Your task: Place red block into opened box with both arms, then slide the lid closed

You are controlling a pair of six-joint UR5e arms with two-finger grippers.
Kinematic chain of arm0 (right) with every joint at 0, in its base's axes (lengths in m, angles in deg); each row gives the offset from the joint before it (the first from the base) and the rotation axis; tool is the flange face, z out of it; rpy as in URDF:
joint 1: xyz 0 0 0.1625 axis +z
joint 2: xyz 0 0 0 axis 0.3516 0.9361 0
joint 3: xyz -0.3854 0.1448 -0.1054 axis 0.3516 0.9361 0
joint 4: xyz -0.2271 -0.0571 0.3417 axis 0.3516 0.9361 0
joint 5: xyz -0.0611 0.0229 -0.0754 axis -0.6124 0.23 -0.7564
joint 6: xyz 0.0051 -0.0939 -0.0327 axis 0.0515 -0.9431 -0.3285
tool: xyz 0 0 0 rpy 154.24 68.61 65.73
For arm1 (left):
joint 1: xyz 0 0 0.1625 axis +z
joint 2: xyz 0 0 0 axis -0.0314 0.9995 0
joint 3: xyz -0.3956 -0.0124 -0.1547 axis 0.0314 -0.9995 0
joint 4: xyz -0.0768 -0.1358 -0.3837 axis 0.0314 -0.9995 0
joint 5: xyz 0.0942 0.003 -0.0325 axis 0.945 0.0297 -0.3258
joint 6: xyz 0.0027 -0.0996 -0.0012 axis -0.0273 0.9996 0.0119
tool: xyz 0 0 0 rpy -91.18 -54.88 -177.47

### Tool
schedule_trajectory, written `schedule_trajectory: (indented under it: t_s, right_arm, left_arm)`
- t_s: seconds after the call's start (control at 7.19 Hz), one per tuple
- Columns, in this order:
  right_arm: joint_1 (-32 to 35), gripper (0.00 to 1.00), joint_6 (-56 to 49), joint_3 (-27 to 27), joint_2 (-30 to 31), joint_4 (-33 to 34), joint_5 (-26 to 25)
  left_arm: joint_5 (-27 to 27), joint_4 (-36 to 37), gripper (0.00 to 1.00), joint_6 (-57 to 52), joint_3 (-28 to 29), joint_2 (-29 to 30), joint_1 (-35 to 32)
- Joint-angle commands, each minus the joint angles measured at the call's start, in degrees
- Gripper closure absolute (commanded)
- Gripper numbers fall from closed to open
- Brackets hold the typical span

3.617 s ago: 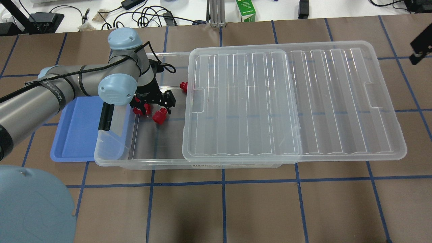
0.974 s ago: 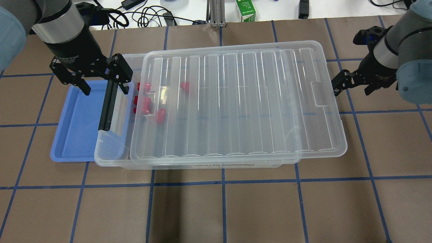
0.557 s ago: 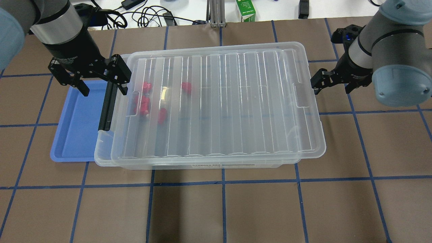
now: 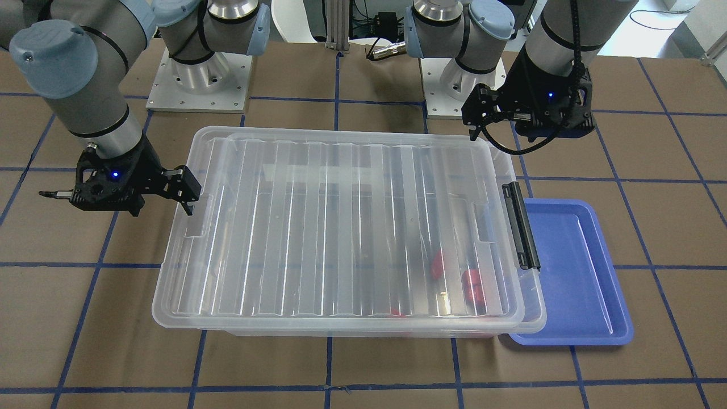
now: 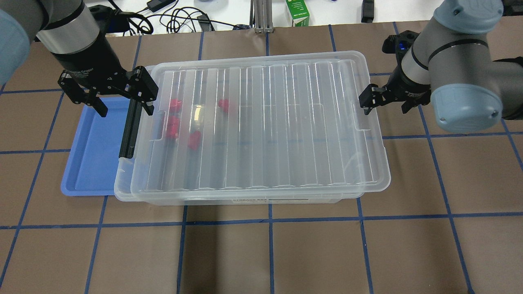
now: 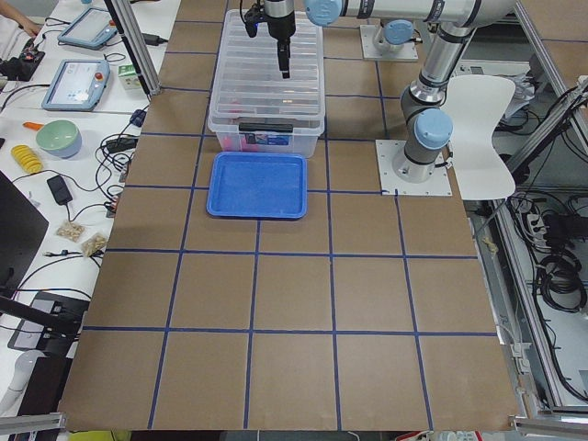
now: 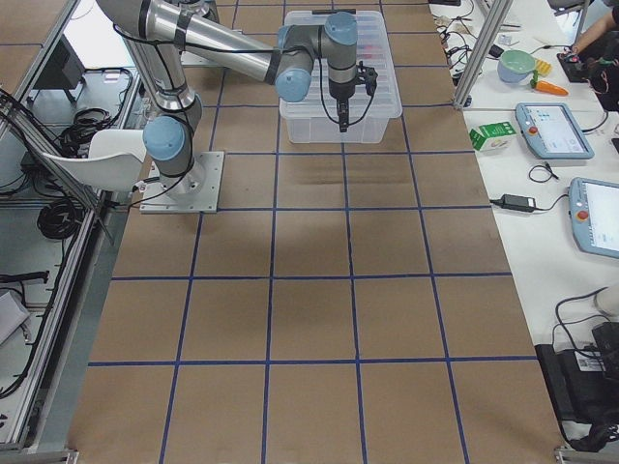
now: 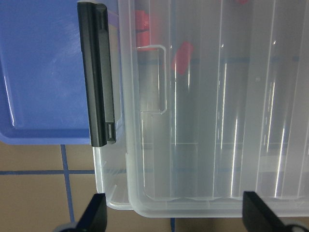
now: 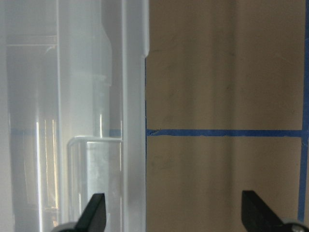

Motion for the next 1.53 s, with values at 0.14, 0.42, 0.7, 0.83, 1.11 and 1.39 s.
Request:
schedule_trajectory:
  t_s: [0.14,0.42,0.7,0.83,1.11,1.39]
  right_arm:
    - [0.1,0.0,-0.8,3.6,-0.2,-1.2,-1.1]
    - [0.1,0.0,-0.7,11.7,2.7,-14.6,-1.5]
    - [0.3,0.0,0.1,20.2,4.5,-27.2,-2.0]
    - [1.5,0.0,0.2,22.1,5.4,-30.8,-2.2]
    - [4.2,0.0,1.1,20.7,4.5,-30.4,-1.8]
    - [5.9,0.0,1.1,20.0,4.3,-29.7,-1.3]
  left_arm:
    - [-0.1,0.0,0.0,0.1,0.0,0.0,0.0]
    - [-0.1,0.1,0.0,0.0,0.0,0.2,0.1]
    - [-0.2,0.1,0.0,0.1,0.0,0.2,0.0]
    - [-0.2,0.2,0.0,0.1,0.0,0.2,0.0]
    - [-0.3,0.3,0.0,0.0,0.0,0.6,0.0]
    - [-0.2,0.4,0.0,0.0,0.0,0.8,0.0]
